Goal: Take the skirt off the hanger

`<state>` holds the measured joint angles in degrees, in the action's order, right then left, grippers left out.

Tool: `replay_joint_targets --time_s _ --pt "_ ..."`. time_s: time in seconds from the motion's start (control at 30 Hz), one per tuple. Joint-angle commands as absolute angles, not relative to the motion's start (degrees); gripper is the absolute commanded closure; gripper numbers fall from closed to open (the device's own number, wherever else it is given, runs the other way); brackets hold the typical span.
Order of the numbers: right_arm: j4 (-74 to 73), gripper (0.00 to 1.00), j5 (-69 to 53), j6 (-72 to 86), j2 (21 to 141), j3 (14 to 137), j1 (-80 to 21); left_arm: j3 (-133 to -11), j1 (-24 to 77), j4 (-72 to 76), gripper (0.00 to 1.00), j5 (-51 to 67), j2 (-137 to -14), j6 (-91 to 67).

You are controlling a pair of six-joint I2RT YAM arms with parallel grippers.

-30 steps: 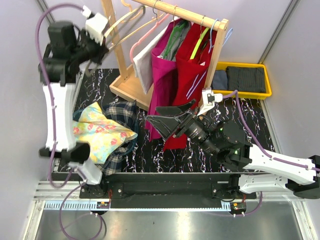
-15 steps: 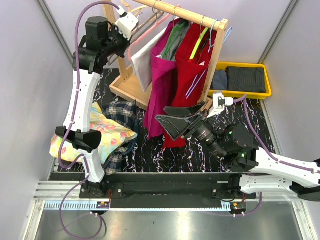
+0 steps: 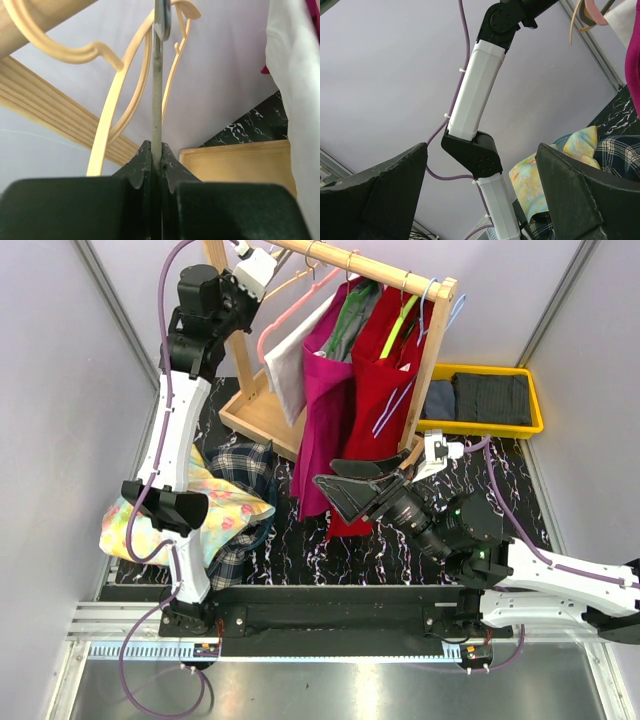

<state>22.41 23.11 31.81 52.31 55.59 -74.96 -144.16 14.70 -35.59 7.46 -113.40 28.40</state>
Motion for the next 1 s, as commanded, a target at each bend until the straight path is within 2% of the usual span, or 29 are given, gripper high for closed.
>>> replay_joint_targets --time_s 0.0,0.17,0.6,0.97 --pt "26.98 0.04 24.70 32.87 51.06 54.14 -75.23 -145.46 15.73 -26.02 1.00 5.89 -114.25 29.97" --pt "28.21 0.04 24.43 33.57 51.07 53.00 -75.15 -145.89 17.48 -21.72 1.00 4.22 -116.19 32.25" --pt "28.74 0.06 26.54 32.26 47.55 51.06 -75.15 -148.71 19.07 -21.98 1.00 1.76 -122.43 36.65" --pt "29.18 0.07 25.40 32.61 48.78 51.59 -75.23 -148.10 18.63 -16.53 1.00 1.67 -117.69 39.29"
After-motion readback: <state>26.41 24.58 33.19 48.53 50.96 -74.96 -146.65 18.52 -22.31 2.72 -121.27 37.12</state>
